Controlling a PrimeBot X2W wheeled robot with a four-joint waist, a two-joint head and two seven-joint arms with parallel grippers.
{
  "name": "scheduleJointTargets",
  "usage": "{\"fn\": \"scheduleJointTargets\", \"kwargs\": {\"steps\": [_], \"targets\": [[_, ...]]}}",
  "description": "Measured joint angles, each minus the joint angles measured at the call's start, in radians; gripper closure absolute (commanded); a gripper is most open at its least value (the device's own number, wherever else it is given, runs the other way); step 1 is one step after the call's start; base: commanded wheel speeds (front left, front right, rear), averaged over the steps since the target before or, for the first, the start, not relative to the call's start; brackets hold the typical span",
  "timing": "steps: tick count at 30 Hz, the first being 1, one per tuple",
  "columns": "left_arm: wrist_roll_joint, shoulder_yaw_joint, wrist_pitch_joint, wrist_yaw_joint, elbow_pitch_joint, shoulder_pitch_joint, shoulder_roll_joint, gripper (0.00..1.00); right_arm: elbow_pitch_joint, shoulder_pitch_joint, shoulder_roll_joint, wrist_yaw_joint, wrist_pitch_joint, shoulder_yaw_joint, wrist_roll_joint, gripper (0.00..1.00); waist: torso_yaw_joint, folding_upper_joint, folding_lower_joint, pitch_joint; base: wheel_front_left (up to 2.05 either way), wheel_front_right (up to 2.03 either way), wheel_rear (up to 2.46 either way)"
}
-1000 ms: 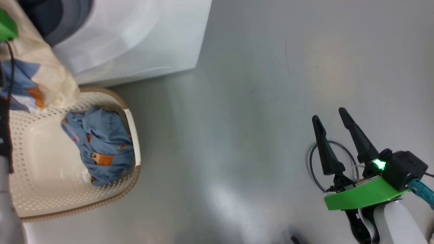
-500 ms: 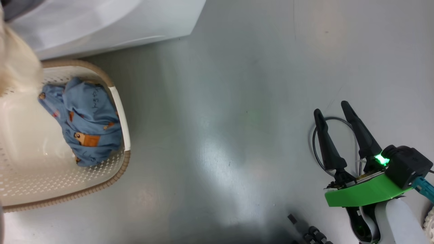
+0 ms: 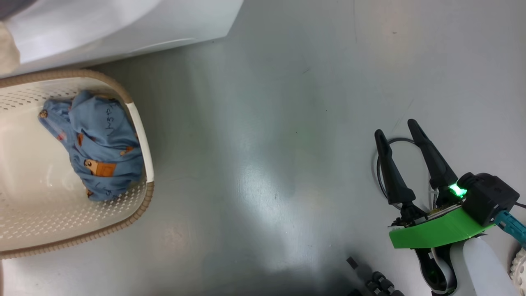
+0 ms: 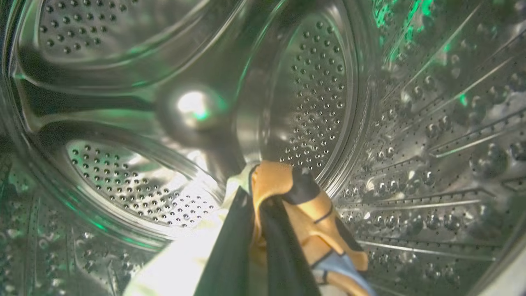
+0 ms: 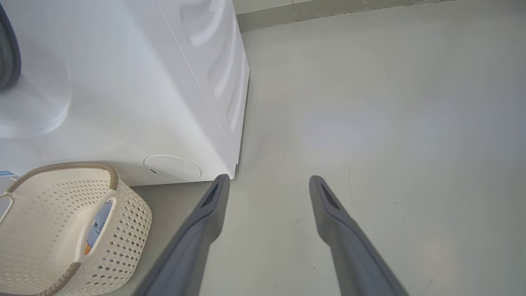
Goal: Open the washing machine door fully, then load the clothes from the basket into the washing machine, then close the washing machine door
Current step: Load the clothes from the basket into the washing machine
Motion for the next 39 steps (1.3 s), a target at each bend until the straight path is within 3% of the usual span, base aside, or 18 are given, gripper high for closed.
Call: {"fn": "scheduleJointTargets", "kwargs": {"steps": [1, 24, 39], "targets": [[-0.01, 0.007, 0.0, 0.002, 0.021, 0.009, -0.002, 0.0, 0.001, 0.0, 0.0, 0.0, 0.0, 0.001, 0.0, 0.0, 0.0, 0.0, 0.0, -0.003, 0.0, 0.0, 0.0], [-0.062, 0.043, 0.0, -0.016, 0.053, 0.172, -0.082, 0.0, 0.031, -0.017, -0.001, 0.0, 0.0, -0.004, 0.0, 0.0, 0.055, 0.0, 0.0, -0.112, 0.0, 0.0, 0.0], [-0.11, 0.127, 0.0, -0.035, -0.091, 0.403, -0.143, 0.0, 0.047, -0.012, 0.009, 0.0, 0.0, -0.007, 0.005, 0.0, 0.091, 0.0, 0.0, -0.227, 0.0, 0.0, 0.0]]}}
